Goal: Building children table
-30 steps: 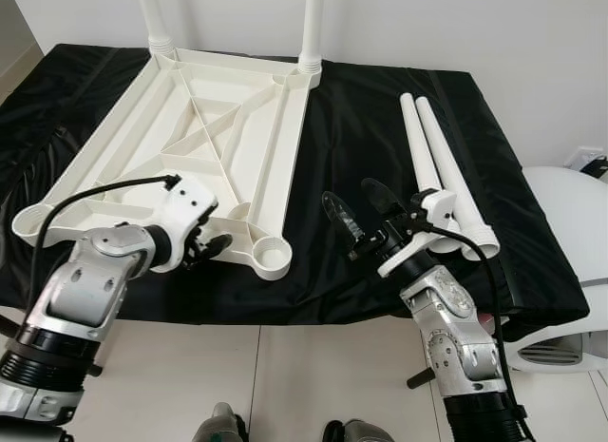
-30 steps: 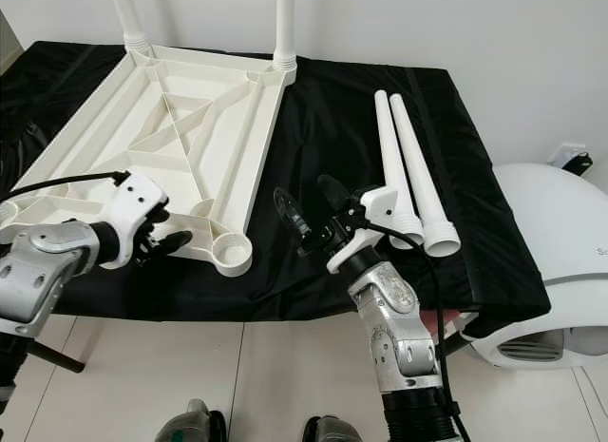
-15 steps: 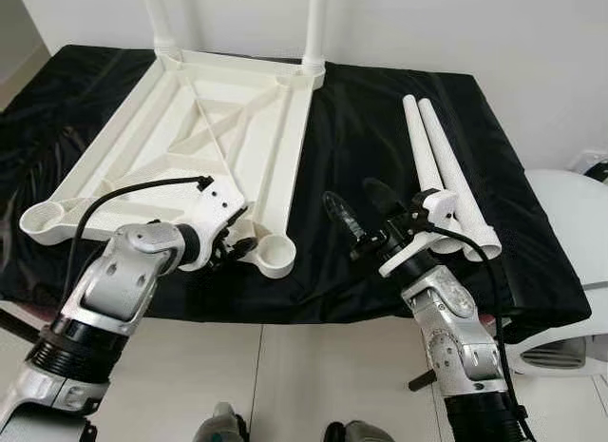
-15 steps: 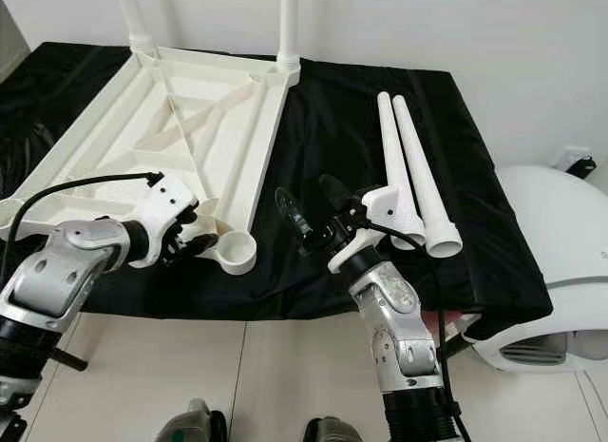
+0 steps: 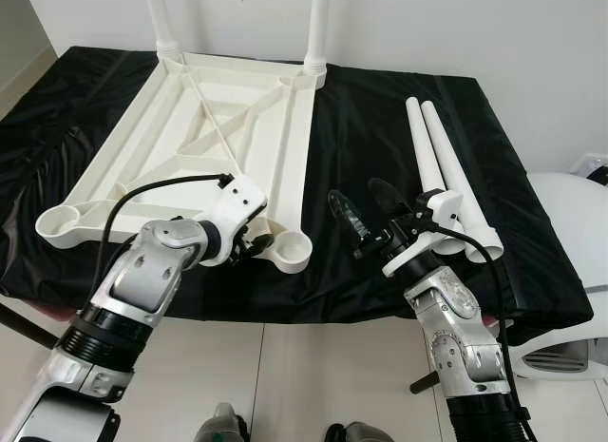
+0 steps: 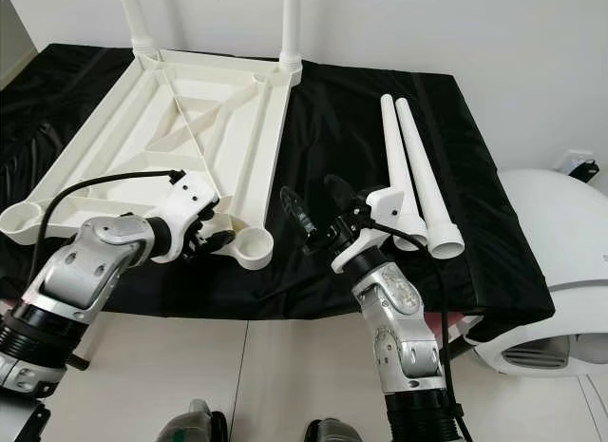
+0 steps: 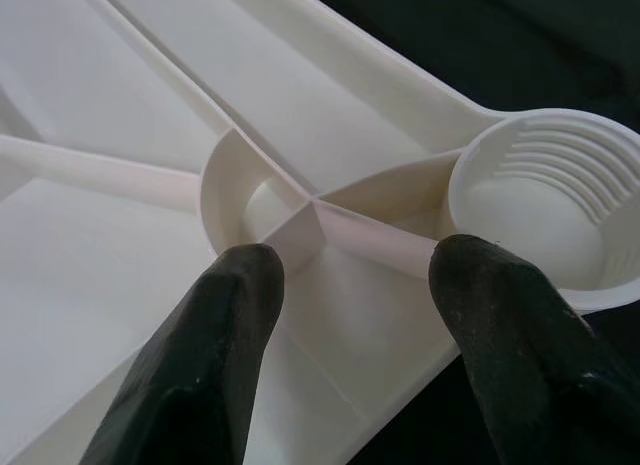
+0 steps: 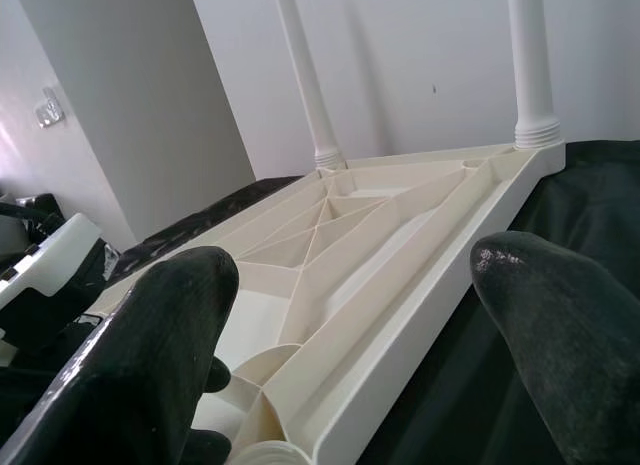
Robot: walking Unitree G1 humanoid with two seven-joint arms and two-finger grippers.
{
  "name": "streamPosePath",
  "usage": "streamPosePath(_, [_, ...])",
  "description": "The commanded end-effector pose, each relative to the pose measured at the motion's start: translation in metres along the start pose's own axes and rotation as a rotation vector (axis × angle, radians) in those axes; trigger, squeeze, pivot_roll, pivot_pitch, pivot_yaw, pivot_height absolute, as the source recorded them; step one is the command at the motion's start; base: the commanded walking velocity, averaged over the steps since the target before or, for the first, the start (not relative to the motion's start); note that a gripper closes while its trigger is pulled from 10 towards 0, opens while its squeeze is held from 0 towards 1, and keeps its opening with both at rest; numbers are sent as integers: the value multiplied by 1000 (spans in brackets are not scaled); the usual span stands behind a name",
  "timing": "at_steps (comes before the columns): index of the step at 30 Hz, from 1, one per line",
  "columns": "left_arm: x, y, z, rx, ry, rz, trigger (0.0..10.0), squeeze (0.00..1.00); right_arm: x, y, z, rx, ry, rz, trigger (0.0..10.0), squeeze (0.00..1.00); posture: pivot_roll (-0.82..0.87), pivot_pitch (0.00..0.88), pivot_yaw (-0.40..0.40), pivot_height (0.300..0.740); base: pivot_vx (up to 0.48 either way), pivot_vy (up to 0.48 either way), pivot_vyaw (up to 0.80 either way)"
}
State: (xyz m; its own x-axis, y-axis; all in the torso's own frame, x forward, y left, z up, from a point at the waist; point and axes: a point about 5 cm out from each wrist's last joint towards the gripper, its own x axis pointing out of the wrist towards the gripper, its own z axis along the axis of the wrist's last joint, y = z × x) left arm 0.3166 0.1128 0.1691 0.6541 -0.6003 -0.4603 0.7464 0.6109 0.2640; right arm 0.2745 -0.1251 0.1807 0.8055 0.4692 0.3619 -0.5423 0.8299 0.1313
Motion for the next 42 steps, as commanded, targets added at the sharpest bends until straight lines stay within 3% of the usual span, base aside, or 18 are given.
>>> streamPosePath(1, [12, -12, -5, -9, 34, -53, 10000, 0, -1, -1, 3, -15, -13, -9, 10000, 0, 35, 86, 2, 740, 0, 0, 0])
streamPosePath(15, [25, -25, 10, -20, -17, -85, 10000, 0, 3, -5, 5, -13, -33, -61, 10000, 0, 39, 88, 1, 740, 0, 0, 0])
streamPosePath(26, [20, -17, 4, -4, -11, -58, 10000, 0, 3, -11, 2, -7, -11, -102, 10000, 0, 43, 86, -9, 740, 0, 0, 0])
streamPosePath(29, [5, -4, 7, 25, -28, -53, 10000, 0, 8, -19, 2, -11, 5, -133, 10000, 0, 48, 80, -20, 740, 0, 0, 0])
streamPosePath(32, [0, 0, 9, 34, -35, -52, 10000, 0, 9, -21, 2, -15, 9, -141, 10000, 0, 49, 79, -22, 740, 0, 0, 0])
streamPosePath(33, [-10, 8, 16, 22, -75, -56, 10000, 0, 12, -26, 1, -21, 29, -161, 10000, 0, 61, 69, -34, 740, 0, 0, 0])
streamPosePath(35, [-10, 8, 16, 22, -75, -56, 10000, 0, 12, -26, 1, -21, 29, -161, 10000, 0, 61, 69, -34, 740, 0, 0, 0])
streamPosePath(37, [-29, 25, 28, -11, -161, -61, 10000, 0, 19, -37, -1, -48, 71, -190, 10000, 0, 71, 63, -41, 740, 0, 0, 0])
streamPosePath(38, [-29, 25, 28, -11, -161, -61, 10000, 0, 19, -37, -1, -48, 71, -190, 10000, 0, 71, 63, -41, 740, 0, 0, 0])
streamPosePath(40, [-37, 43, 34, -53, -219, -14, 10000, 0, 31, -46, -4, -41, 123, -193, 10000, 0, 77, 52, -52, 740, 0, 0, 0])
streamPosePath(42, [-38, 50, 36, -76, -241, 17, 10000, 0, 36, -50, -4, -43, 139, -198, 10000, 0, 76, 49, -55, 740, 0, 0, 0])
